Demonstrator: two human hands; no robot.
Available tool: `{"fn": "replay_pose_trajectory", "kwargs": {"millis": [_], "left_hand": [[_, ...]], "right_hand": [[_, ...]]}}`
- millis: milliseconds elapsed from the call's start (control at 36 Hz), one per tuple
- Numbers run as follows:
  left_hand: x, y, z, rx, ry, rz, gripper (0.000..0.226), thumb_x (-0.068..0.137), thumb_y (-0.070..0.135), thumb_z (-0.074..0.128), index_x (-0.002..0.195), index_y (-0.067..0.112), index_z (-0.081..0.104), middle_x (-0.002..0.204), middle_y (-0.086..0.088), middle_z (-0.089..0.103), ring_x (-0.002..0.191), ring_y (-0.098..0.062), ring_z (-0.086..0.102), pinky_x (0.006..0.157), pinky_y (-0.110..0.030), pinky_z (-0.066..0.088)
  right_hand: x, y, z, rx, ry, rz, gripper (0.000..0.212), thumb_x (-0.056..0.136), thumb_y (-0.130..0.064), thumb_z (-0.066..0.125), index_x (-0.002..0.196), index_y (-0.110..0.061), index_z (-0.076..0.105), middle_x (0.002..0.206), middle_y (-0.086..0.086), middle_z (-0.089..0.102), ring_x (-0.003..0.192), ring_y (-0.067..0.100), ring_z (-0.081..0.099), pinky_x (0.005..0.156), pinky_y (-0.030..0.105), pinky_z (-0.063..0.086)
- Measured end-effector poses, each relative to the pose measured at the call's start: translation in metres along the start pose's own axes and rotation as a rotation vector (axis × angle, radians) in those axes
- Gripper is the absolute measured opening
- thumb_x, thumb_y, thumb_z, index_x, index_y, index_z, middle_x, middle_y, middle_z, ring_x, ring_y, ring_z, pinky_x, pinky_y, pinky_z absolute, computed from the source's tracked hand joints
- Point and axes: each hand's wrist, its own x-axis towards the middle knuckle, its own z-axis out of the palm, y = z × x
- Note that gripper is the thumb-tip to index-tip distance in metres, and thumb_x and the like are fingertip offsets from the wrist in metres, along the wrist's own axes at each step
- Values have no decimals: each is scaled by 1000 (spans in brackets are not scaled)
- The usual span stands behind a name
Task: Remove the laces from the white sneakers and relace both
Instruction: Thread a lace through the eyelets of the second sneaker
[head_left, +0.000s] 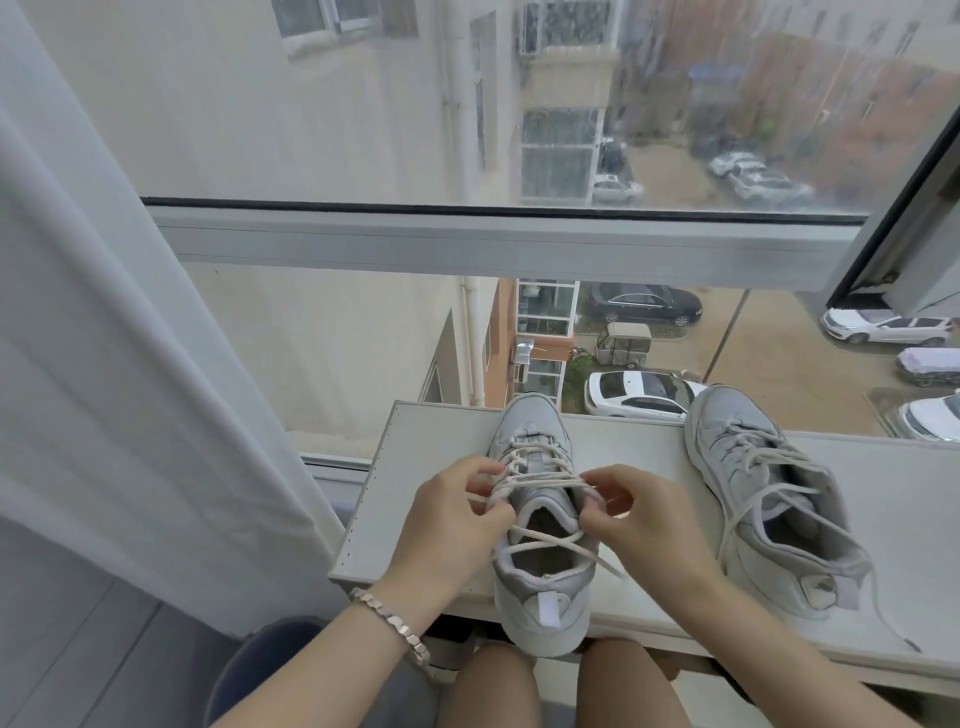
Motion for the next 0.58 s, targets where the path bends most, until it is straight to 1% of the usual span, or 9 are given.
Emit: {"fn": "replay_pose_trajectory", "kwargs": {"millis": [139,194,250,306,361,417,472,528,583], "left_hand": [[-5,0,1,140,59,106,16,87,18,60,101,28,62,94,10,64,81,0,61,67,-8,46],[-9,2,2,181,26,163,21,90,21,56,109,30,56,105,12,58,88,-1,60,75,-18,51],[-13,2,-1,247,-43,241,25,92,20,52,114,34,52,114,15,48,91,-5,59,76,-27,53],[-14,3,-4,388,-86,313,26,90,19,51,112,34,53,119,15,41,87,-9,55,72,-25,50],[-12,7,-7,522,-91,329,22,88,22,52,107,32,53,124,11,38,93,-11,51,70,-20,42],[-10,14,-9,652,-126,321,16,87,24,50,102,29,53,127,7,35,108,-12,44,70,-22,37],[-7,22,-10,802,-195,355,12,89,23,48,97,27,55,133,5,31,116,-14,38,68,-25,33],[-4,26,-11,876,-270,383,18,90,20,46,101,28,57,140,4,25,122,-16,32,71,-27,33],[-2,29,-12,896,-345,383,24,91,19,46,110,30,57,145,3,20,126,-18,29,78,-29,38]], "right_hand": [[-1,-2,5,119,44,51,14,79,-19,72,76,-27,62,69,-9,66,68,-5,59,58,10,45],[-6,-5,3,85,62,7,18,83,-19,68,77,-30,56,74,-10,63,74,-8,58,60,8,45],[-13,-5,-1,-12,33,-109,27,87,-11,61,76,-34,52,83,-14,59,82,-6,56,67,7,45],[-20,-6,-6,-192,-57,-209,27,87,-8,56,85,-36,57,94,-13,51,85,3,56,72,14,48],[-23,-8,-9,-410,-130,-265,21,88,-18,54,100,-33,62,104,-11,45,84,10,56,70,24,49],[-23,-15,-9,-554,-161,-347,24,87,-19,55,105,-32,64,108,-4,48,85,17,56,58,29,44],[-21,-21,-11,-682,-268,-416,33,72,-11,71,99,-31,70,98,5,54,77,20,58,46,25,33],[-19,-21,-14,-752,-253,-514,49,48,-8,84,89,-33,74,81,5,57,62,17,59,39,17,23],[-16,-22,-18,-765,-278,-570,46,48,-12,85,88,-32,74,78,4,57,61,17,60,39,16,22]]}}
